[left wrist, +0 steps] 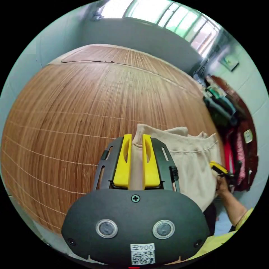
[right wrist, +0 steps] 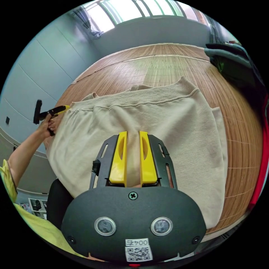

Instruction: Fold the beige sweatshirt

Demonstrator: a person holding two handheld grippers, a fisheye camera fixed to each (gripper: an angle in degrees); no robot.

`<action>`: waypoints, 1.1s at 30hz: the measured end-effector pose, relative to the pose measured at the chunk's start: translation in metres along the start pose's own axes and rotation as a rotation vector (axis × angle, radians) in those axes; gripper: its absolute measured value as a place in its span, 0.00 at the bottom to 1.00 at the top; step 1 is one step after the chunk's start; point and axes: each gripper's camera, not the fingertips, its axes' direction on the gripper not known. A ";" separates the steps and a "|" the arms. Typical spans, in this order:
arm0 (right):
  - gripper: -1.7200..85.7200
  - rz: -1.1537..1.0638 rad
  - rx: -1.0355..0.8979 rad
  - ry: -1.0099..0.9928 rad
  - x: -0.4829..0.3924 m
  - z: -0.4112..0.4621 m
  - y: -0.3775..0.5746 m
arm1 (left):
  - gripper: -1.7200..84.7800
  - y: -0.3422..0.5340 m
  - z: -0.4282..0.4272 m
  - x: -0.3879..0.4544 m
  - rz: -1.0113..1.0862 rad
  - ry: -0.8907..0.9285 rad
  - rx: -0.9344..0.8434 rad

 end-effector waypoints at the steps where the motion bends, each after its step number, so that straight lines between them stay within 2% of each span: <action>1: 0.11 -0.023 0.000 0.030 -0.008 0.002 0.002 | 0.10 0.009 -0.024 -0.013 0.013 0.052 0.049; 4: 0.11 -0.050 0.002 0.090 -0.022 0.007 0.007 | 0.11 0.047 -0.079 -0.045 0.119 0.139 0.084; 8: 0.11 -0.040 0.003 0.075 -0.024 0.010 0.013 | 0.12 0.128 -0.121 -0.096 0.206 0.271 -0.031; 14: 0.11 -0.039 0.000 0.083 -0.031 0.016 0.019 | 0.17 0.216 -0.132 -0.107 0.310 0.224 -0.078; 19: 0.11 -0.043 0.000 0.090 -0.037 0.020 0.024 | 0.19 0.216 -0.119 -0.098 0.412 0.186 -0.068; 25: 0.11 -0.043 0.000 0.091 -0.042 0.025 0.029 | 0.19 0.199 -0.107 -0.089 0.527 0.252 -0.138; 31: 0.11 -0.042 0.000 0.089 -0.045 0.029 0.032 | 0.15 0.201 -0.116 -0.118 0.493 0.385 -0.158; 33: 0.11 -0.042 0.000 0.089 -0.045 0.030 0.033 | 0.15 0.203 -0.115 -0.117 0.515 0.371 -0.175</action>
